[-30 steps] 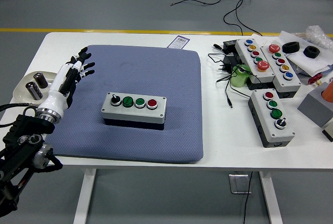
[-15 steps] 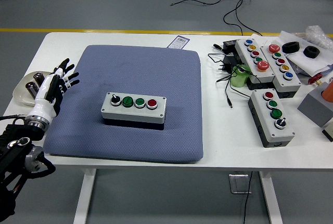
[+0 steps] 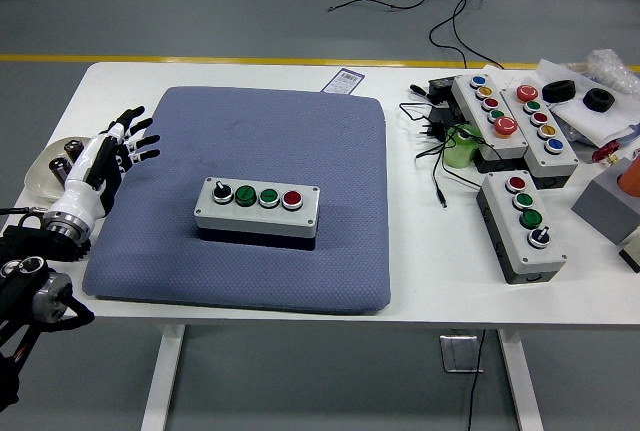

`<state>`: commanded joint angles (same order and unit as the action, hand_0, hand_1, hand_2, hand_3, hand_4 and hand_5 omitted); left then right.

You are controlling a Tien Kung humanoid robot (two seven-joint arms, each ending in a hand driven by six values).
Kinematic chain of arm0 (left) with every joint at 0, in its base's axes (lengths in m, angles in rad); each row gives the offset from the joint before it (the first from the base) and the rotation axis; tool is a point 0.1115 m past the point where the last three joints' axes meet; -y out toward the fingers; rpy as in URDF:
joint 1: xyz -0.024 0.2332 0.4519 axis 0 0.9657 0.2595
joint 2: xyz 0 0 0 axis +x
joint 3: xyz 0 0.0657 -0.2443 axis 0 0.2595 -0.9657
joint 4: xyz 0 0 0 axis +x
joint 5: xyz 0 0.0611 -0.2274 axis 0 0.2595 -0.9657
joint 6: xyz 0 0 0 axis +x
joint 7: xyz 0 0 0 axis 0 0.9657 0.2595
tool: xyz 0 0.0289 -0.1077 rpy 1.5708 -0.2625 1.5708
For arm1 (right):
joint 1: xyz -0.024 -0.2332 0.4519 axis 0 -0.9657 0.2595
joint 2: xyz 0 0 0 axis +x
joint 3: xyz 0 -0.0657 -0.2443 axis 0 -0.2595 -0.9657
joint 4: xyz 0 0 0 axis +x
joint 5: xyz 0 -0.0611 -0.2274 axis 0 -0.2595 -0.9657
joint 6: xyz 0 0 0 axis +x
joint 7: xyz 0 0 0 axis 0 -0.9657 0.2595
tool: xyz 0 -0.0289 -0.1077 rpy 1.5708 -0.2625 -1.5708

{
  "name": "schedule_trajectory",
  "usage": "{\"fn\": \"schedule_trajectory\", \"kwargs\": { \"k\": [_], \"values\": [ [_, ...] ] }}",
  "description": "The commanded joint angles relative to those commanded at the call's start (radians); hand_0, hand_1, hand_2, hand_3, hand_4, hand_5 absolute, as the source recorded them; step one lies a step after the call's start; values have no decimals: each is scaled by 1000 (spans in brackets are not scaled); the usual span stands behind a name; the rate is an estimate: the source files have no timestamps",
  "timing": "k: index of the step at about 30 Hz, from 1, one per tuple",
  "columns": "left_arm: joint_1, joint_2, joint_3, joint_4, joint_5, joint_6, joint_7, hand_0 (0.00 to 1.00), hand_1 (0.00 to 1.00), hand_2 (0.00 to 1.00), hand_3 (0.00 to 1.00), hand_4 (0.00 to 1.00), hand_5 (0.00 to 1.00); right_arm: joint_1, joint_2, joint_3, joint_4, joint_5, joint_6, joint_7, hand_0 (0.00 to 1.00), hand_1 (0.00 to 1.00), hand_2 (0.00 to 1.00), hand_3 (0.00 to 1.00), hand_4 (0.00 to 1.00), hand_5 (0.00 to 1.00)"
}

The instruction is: Pick up the button,place it on the desk,press the button,press the button

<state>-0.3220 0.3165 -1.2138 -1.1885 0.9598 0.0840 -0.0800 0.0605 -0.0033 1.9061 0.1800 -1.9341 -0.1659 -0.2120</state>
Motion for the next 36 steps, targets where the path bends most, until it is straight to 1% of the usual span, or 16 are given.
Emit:
{"fn": "schedule_trajectory", "kwargs": {
  "k": [6,14,19,24,27,36],
  "values": [
    [-9,10,-5,-9,15,-29,12,700,797,904,921,584,998,-1,0,3,0,-1,0,-1,526,657,706,623,304,156],
    [-19,23,-12,-24,24,-39,21,703,800,903,928,586,998,-4,0,6,0,-3,0,0,527,657,706,623,305,157],
    [-32,21,-14,-16,27,-32,19,705,800,904,927,585,998,-5,0,5,0,-4,0,-1,527,657,706,623,304,156],
    [-24,26,-23,-28,34,-29,17,708,801,899,919,591,998,-5,0,1,0,-6,0,0,536,656,705,623,304,156],
    [-19,30,-33,-27,26,-16,16,708,801,899,919,591,998,-1,-1,-7,0,-2,1,1,536,656,705,623,304,156],
    [-28,35,-53,-46,20,3,9,718,813,900,913,598,998,18,-4,-8,0,-2,2,6,552,658,705,623,304,155]
  ]
}}
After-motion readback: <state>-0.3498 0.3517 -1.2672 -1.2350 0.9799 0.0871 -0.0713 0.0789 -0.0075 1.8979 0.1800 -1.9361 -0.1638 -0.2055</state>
